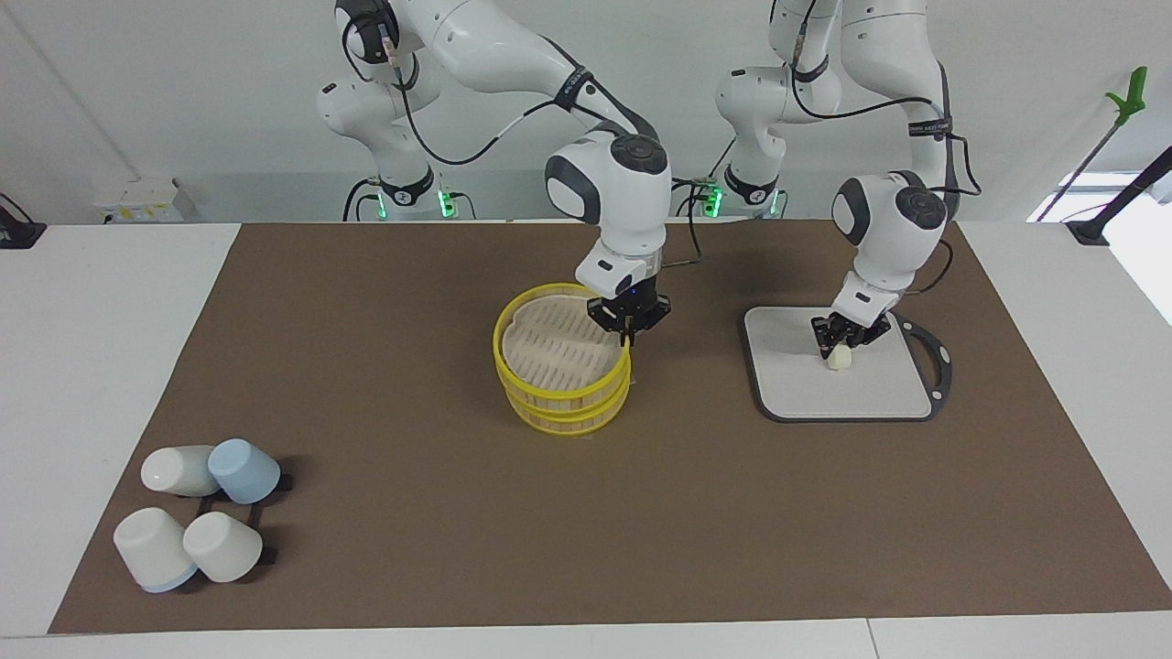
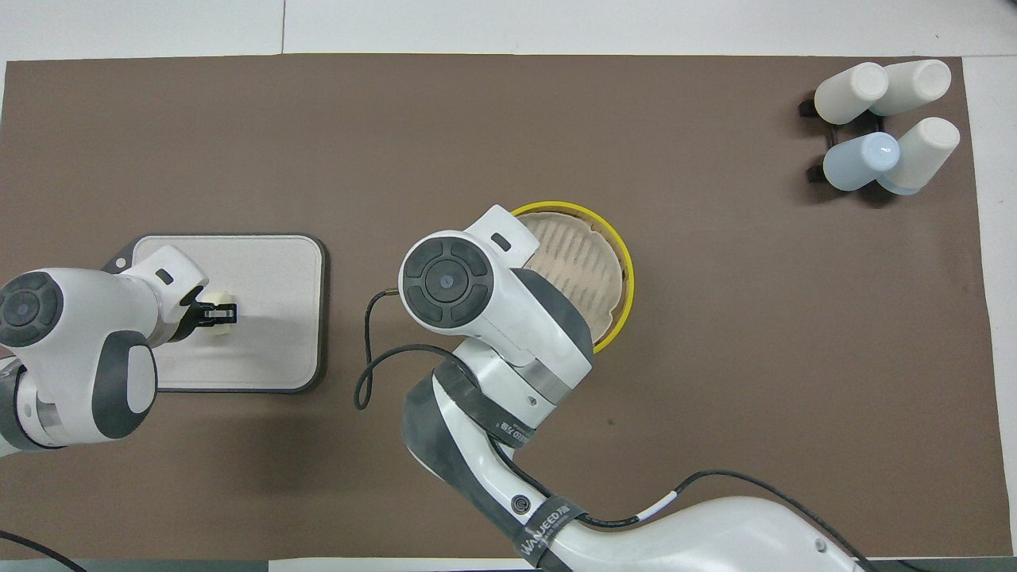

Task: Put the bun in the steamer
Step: 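Lift the lid aside with the right gripper while the left gripper lifts the bun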

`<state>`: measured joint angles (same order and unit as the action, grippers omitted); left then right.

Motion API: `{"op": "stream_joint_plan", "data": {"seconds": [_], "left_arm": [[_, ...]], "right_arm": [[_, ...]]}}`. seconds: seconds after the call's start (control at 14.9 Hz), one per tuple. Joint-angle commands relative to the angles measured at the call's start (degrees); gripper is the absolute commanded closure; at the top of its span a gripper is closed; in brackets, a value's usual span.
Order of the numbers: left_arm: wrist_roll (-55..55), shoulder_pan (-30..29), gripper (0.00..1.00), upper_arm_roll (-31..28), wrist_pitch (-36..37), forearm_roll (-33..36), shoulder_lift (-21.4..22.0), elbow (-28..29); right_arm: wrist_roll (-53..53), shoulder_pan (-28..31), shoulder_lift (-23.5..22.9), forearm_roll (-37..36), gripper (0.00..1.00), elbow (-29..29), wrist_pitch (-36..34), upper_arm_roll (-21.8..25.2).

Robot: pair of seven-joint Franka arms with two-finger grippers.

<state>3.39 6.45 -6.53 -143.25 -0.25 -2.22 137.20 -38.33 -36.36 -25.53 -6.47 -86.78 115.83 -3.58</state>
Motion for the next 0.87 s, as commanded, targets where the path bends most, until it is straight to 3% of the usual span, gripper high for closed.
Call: {"op": "stream_joint_plan", "data": {"seconds": [0.0, 0.2, 0.34, 0.47, 0.67, 0.8], "left_arm": [[-0.67, 0.67, 0.73, -0.5, 0.95, 0.43, -0.85, -1.49], [-1.45, 1.63, 0.73, -0.5, 9.36, -3.68, -1.12, -7.88], [-11.24, 5.48, 0.73, -0.58, 20.42, -7.04, -2.16, -18.49], [-26.44, 11.19, 0.73, -0.5, 27.48, -7.31, -6.98, -30.18], [-42.38, 19.62, 0.73, -0.5, 29.44, -8.62, -10.34, -39.36], [-48.63, 25.6, 0.73, -0.5, 23.67, -8.98, -11.22, -38.94]], "right_arm": [[16.74, 7.33, 2.14, 0.66, 1.0, 6.34, -10.25, -0.02], [28.09, 18.74, 7.76, 4.6, 1.0, 6.53, -22.0, -0.11], [38.89, 25.08, 11.27, 4.45, 1.0, 5.48, -29.93, 0.15], [46.82, 31.32, 14.53, 3.84, 1.0, 4.08, -35.13, 0.15], [57.62, 40.54, 20.15, 3.4, 1.0, -1.09, -36.73, 0.24], [64.58, 46.35, 21.57, 3.22, 1.0, -3.39, -35.77, 0.24]]}}
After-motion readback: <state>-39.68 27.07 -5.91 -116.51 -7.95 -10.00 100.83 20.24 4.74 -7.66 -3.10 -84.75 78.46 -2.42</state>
